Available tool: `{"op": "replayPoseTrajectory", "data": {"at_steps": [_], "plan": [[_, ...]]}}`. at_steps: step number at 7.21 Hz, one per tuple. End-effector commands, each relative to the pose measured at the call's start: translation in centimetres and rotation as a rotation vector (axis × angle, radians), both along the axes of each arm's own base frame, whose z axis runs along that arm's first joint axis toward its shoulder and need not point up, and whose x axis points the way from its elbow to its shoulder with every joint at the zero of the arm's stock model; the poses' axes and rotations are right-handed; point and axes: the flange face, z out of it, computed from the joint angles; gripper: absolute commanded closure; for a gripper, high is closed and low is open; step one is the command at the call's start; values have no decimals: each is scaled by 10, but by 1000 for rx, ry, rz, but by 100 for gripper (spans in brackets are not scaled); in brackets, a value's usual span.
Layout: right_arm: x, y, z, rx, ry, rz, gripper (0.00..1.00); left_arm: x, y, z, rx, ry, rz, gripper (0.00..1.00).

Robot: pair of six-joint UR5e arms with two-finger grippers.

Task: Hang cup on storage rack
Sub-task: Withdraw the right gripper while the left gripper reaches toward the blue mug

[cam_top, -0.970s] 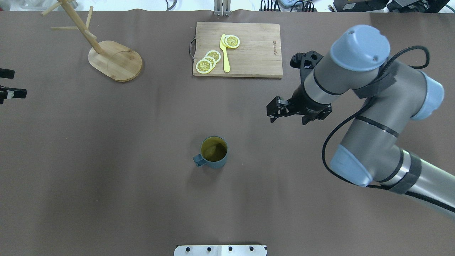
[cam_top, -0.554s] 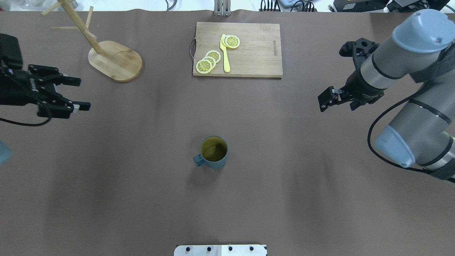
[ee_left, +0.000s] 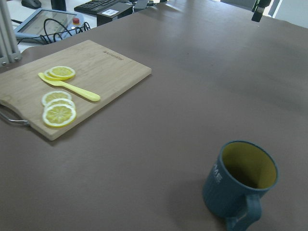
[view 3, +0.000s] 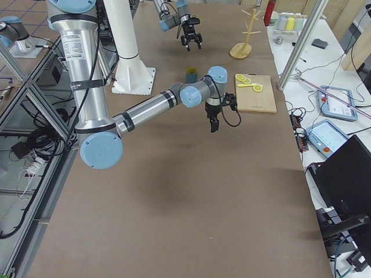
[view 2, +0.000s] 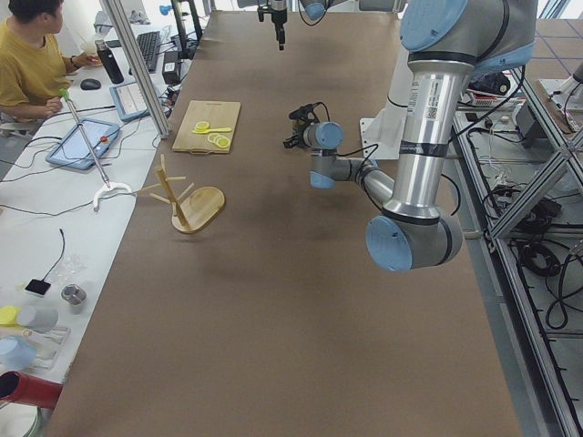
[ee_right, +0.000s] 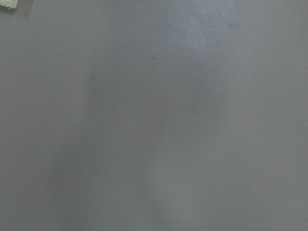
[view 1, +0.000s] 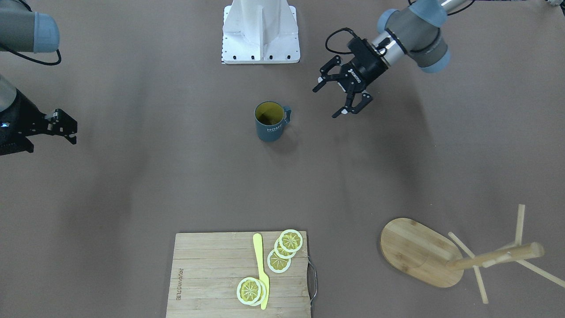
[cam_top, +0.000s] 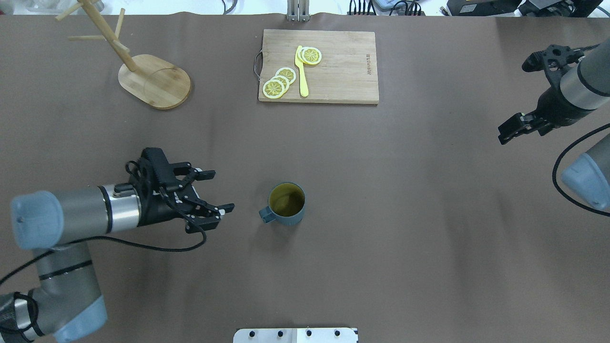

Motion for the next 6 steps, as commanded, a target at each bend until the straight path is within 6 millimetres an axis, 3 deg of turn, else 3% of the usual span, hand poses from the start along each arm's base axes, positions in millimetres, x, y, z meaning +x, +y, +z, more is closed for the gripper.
{"op": "replayPoseTrajectory", "data": {"at_steps": [1, 3, 6], "plan": [[21, -4, 27, 0, 25, -13, 0, 59, 18, -12, -2, 3, -37, 8], [27, -4, 36, -4, 31, -15, 0, 73, 13, -6, -5, -17, -39, 11], [29, -1, 41, -16, 27, -18, 0, 80, 14, -4, -8, -22, -34, 19]]}}
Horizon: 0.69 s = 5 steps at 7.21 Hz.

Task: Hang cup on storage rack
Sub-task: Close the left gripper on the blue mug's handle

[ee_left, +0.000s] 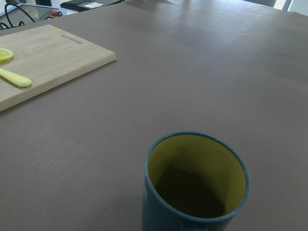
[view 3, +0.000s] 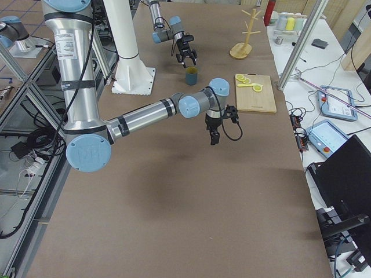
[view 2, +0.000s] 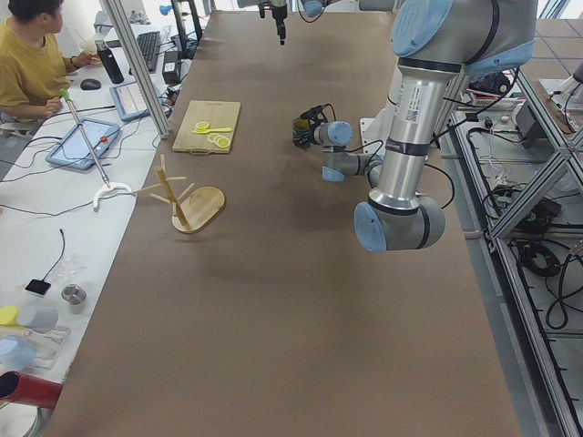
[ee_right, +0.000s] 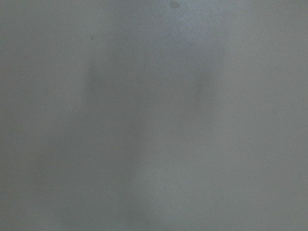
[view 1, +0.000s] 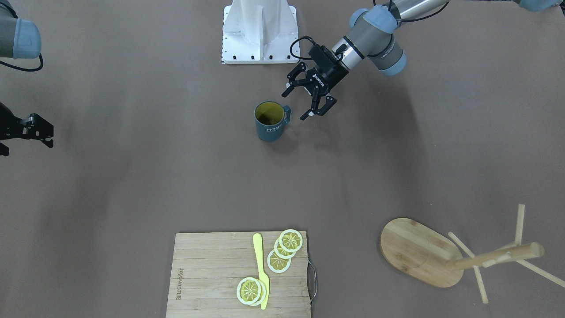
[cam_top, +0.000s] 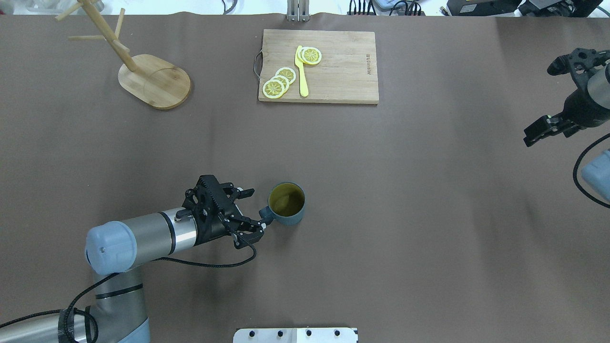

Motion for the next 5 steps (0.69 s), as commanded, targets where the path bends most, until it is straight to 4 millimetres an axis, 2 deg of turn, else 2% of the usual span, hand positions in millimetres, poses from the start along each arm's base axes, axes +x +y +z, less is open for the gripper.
{"op": "replayPoseTrajectory", "data": {"at_steps": [1, 5], "plan": [[0, 0, 0, -2, -2, 1, 0, 5, 1, 4, -4, -7, 6, 20], [-1, 1, -1, -8, -12, -4, 0, 3, 7, 3, 14, 61, 12, 22]]}}
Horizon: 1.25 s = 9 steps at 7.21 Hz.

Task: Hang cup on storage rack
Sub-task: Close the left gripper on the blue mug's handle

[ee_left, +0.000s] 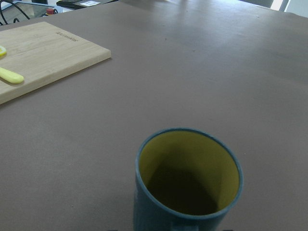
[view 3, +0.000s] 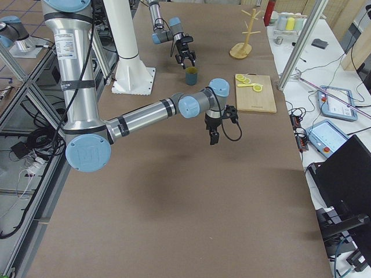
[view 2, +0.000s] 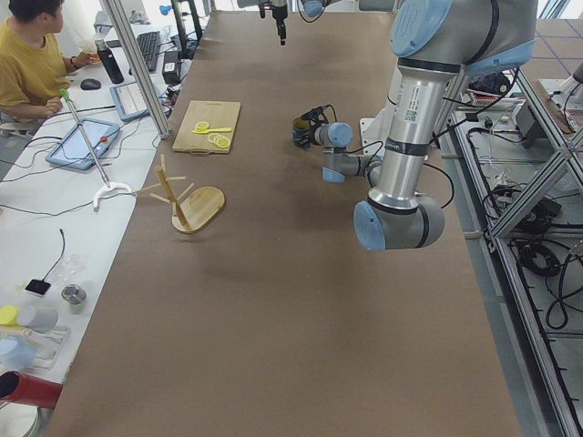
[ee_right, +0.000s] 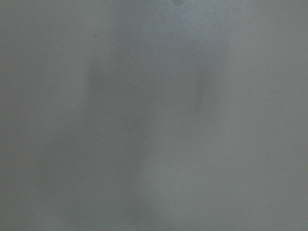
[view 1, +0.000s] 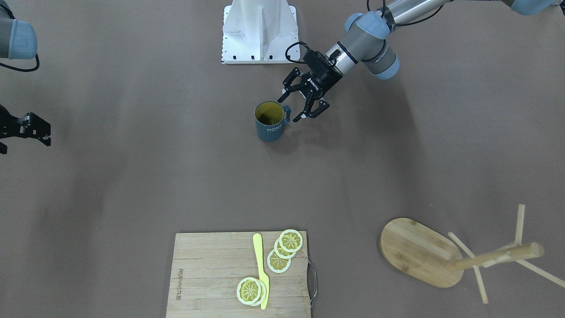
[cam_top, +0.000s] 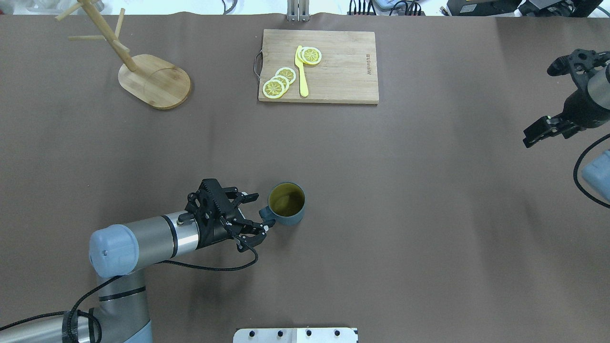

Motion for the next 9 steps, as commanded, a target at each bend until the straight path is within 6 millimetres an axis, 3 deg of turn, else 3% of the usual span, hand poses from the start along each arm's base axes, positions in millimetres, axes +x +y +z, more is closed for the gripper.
{"op": "replayPoseTrajectory", "data": {"at_steps": [1, 2, 4, 7, 9], "plan": [[0, 0, 0, -2, -1, 1, 0, 5, 8, 17, 14, 81, -70, 21], [0, 0, 0, -2, -1, 1, 0, 14, 19, 20, 21, 123, -75, 22], [0, 0, 0, -3, -1, 2, 0, 14, 19, 18, 22, 133, -78, 22], [0, 0, 0, -3, -1, 2, 0, 12, 18, 20, 22, 128, -81, 35], [0, 0, 0, -4, -1, 3, 0, 11, 17, 26, 20, 119, -84, 53]]}}
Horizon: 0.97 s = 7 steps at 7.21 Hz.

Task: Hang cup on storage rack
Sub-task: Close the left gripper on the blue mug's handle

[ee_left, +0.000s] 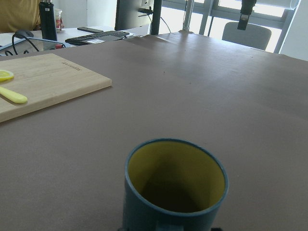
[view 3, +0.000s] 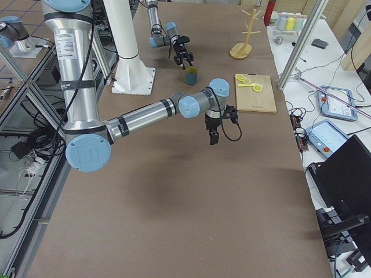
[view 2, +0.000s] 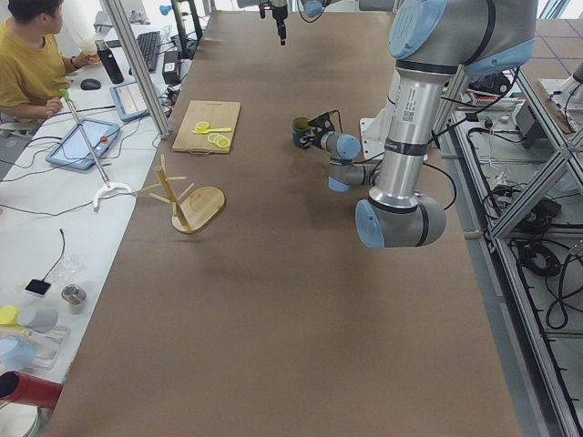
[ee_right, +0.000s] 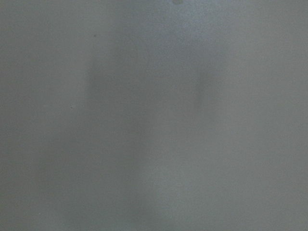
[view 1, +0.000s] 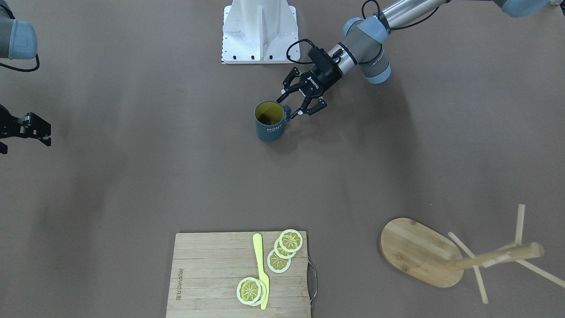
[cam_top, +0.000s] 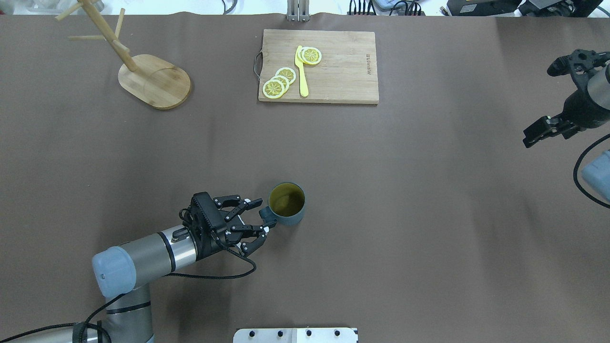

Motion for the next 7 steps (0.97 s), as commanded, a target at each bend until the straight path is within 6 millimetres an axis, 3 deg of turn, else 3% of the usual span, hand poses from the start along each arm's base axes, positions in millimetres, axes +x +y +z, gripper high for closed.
{"op": "replayPoseTrajectory", "data": {"at_steps": [1, 2, 4, 5, 7], "plan": [[0, 0, 0, 1, -1, 0, 0, -1, -1, 4, -2, -8, -2, 60], [0, 0, 0, 1, -1, 0, 0, -1, -1, 5, -2, -9, -2, 68], [0, 1, -1, 1, -2, 1, 0, -4, -1, 2, -10, 2, 2, 95], [0, 1, -2, 4, -3, 1, 0, -5, 0, 2, -12, 7, 4, 100], [1, 2, -4, 2, -8, 3, 0, -18, -1, -21, -5, 61, -7, 100]]}}
